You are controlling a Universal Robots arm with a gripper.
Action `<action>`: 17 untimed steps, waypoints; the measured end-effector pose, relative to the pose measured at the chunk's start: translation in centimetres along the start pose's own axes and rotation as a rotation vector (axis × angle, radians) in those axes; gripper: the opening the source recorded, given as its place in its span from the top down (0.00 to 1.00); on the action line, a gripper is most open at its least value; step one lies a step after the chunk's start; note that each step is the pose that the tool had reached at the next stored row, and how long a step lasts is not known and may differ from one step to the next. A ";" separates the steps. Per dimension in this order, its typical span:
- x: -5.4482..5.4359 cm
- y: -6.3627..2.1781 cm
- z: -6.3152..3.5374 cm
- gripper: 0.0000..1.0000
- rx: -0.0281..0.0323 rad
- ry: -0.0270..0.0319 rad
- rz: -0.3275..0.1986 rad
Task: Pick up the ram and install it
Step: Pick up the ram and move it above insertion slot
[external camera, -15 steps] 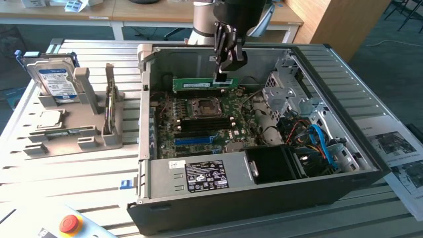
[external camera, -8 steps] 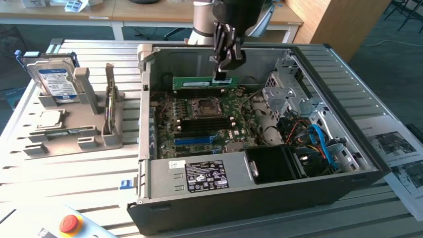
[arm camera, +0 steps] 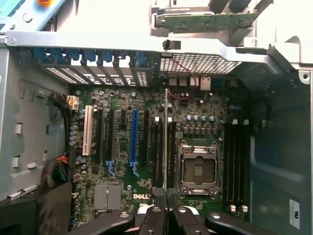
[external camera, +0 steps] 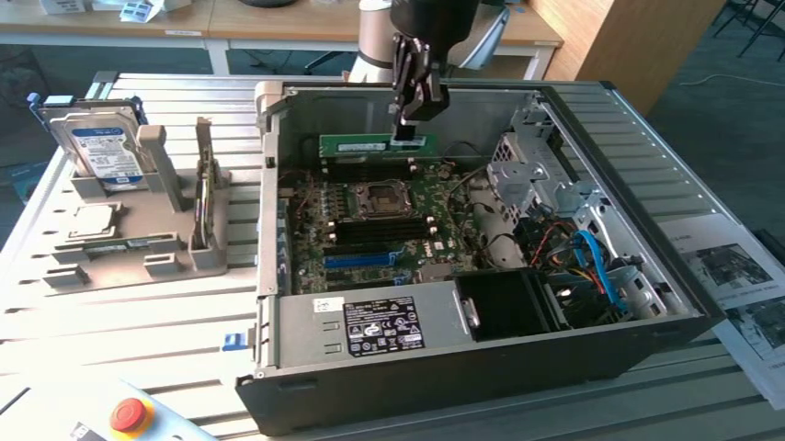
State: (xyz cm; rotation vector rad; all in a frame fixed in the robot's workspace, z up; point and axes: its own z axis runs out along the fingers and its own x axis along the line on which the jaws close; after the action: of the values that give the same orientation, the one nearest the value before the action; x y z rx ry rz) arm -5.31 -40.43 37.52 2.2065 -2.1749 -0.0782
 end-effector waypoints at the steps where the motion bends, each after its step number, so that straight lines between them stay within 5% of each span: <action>1: -0.1 0.00 0.01 0.88 0.0000 0.0001 0.000; 6: -0.1 -0.09 0.01 0.88 0.0000 0.0001 0.000; 13: 0.0 -1.86 -0.11 0.88 0.0001 0.0001 -0.001; 17: 0.0 -2.04 -0.12 0.88 0.0000 0.0001 -0.001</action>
State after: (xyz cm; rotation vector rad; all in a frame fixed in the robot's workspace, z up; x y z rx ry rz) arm -3.27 -40.36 37.51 2.2079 -2.1733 -0.0781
